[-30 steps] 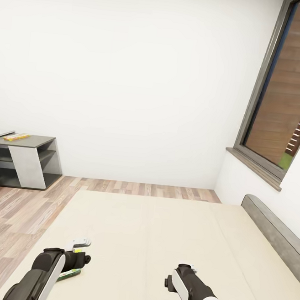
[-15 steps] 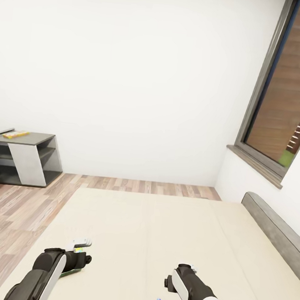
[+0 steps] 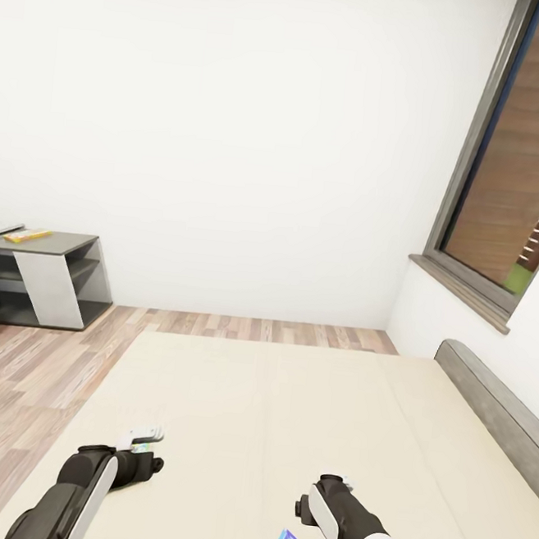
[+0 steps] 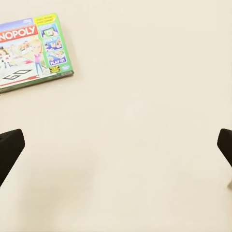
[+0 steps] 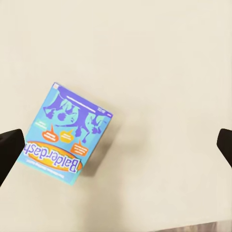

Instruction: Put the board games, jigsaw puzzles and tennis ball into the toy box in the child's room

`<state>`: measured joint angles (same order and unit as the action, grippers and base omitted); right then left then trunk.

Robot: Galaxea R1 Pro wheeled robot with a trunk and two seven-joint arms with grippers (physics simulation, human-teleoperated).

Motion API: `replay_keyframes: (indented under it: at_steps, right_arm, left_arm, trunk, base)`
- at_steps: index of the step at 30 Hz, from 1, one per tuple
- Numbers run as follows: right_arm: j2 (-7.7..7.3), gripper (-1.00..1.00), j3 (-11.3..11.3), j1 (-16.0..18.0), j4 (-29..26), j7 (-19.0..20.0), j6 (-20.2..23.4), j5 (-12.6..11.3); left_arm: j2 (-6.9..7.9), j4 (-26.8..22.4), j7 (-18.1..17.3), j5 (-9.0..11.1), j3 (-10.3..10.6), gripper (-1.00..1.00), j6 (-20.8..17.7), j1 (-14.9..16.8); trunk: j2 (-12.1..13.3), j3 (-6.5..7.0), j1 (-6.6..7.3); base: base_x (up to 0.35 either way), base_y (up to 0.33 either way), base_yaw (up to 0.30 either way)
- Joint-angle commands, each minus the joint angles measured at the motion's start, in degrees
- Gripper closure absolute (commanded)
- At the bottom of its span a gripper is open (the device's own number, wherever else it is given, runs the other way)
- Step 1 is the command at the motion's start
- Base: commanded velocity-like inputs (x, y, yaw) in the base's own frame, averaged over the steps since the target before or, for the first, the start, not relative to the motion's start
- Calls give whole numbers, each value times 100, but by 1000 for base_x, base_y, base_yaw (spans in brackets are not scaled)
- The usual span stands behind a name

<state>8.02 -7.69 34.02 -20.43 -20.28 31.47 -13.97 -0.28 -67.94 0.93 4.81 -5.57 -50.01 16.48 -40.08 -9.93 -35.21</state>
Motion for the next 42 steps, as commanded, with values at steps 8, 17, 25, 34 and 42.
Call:
replay_keyframes:
  at_steps: [8,17,25,34,42]
  right_arm:
    - [-3,-100,-49,2,-7,-46,26,-57]
    - [-9,-100,-52,0,-5,-45,19,-54]
    - [-11,-100,-57,-1,3,-46,2,-53]
    - [-11,-100,-59,-1,4,-46,-9,-50]
    - [-11,-100,-65,-1,4,-46,-17,-45]
  left_arm:
    - [-32,-17,18,40,13,-100,11,4]
    - [-53,7,25,19,40,-100,48,4]
    - [-57,17,6,28,45,-100,53,4]
    - [-61,26,4,29,65,-100,53,4]
    - [-60,26,-2,25,73,-100,53,4]
  trunk:
    - [-8,-86,-1]
    - [152,-100,86]
    - [473,-33,262]
    - [834,43,460]
    - [1155,110,635]
  base:
    - [0,0,0]
    - [0,0,0]
    - [0,0,0]
    - [0,0,0]
    - [0,0,0]
